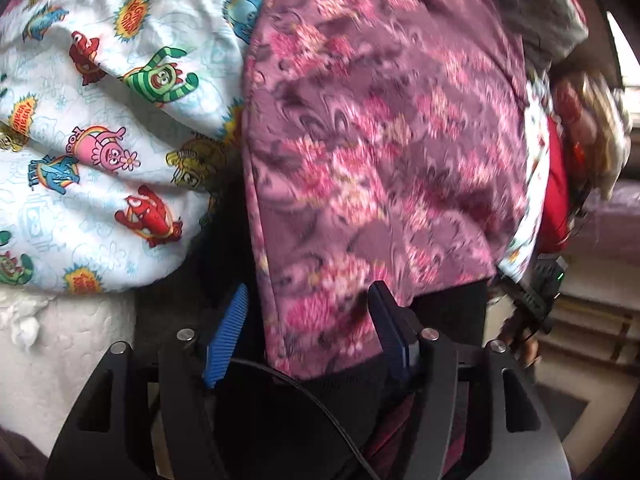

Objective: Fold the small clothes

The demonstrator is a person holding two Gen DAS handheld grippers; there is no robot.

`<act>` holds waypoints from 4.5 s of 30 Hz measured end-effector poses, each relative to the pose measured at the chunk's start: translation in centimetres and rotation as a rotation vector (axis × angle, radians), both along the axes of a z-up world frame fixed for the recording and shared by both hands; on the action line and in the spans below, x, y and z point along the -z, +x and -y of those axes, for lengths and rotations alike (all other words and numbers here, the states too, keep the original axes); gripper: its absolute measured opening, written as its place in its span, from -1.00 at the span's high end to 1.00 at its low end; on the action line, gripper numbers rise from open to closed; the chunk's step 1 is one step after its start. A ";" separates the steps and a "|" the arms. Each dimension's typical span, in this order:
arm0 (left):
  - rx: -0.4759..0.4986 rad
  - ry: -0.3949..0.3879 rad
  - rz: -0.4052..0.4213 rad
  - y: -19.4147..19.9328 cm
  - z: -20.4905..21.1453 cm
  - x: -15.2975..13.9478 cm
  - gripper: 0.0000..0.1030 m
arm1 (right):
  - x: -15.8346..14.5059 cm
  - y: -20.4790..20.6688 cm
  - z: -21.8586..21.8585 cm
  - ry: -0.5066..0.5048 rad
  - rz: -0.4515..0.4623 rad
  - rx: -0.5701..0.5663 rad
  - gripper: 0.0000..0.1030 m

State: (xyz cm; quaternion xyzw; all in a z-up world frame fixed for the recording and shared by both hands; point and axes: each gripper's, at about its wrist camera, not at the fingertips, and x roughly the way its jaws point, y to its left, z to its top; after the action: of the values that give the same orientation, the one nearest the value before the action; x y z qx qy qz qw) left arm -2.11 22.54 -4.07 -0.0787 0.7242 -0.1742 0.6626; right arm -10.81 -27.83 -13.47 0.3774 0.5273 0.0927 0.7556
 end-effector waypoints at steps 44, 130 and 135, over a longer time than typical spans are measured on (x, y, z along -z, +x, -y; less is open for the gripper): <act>-0.331 -0.452 0.333 15.6 -2.7 -6.6 0.89 | -13.3 10.7 5.0 0.170 0.401 0.196 0.84; -0.155 -0.180 0.318 25.8 3.4 0.4 0.22 | -5.6 18.1 8.9 -0.131 0.137 0.377 0.10; -0.188 -0.199 0.313 24.0 2.5 0.6 0.21 | -8.0 17.2 7.4 -0.198 0.237 0.360 0.92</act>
State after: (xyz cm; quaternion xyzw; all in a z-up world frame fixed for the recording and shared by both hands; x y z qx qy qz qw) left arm 21.94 20.04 -4.66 -0.1829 0.5812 -0.1925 0.7692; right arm 6.37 -35.26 -5.47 0.3758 0.3656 -0.0519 0.8500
